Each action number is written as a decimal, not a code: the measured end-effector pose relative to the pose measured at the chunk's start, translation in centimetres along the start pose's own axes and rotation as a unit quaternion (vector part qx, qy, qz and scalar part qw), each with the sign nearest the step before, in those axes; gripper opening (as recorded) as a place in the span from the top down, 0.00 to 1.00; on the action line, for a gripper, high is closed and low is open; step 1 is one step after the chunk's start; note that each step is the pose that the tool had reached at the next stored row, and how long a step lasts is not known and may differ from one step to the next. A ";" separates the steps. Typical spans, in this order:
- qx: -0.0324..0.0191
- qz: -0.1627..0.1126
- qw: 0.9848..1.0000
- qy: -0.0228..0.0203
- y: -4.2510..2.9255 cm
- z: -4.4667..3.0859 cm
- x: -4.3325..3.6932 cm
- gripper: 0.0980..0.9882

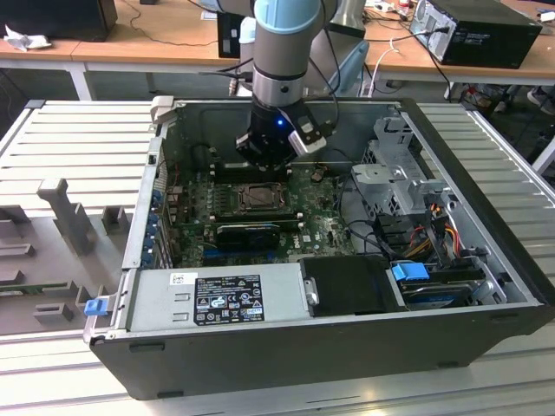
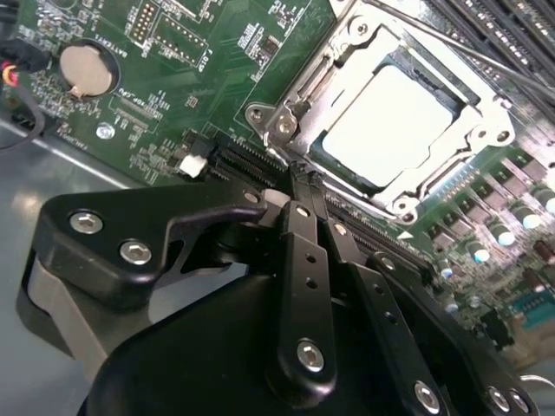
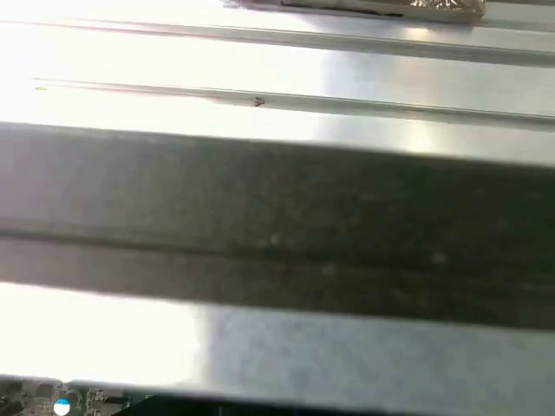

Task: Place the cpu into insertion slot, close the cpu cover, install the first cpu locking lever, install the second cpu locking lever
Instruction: 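Install the first cpu locking lever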

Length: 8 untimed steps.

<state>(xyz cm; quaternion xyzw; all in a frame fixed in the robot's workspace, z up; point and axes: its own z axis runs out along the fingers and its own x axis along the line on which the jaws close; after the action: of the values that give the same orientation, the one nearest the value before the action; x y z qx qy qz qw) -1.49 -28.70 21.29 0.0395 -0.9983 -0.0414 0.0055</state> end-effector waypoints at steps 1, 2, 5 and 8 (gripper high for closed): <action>0.000 0.000 1.000 0.000 0.02 -0.22 0.00 0.99; 0.000 0.000 1.000 0.000 0.04 -0.45 0.00 0.99; 0.000 0.000 1.000 0.000 0.06 -0.65 0.00 0.99; 0.000 0.000 1.000 0.000 -0.08 -0.67 0.02 0.99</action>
<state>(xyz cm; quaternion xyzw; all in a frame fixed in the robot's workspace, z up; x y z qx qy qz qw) -1.49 -28.83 21.95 0.0396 -0.9983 -0.0414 0.0055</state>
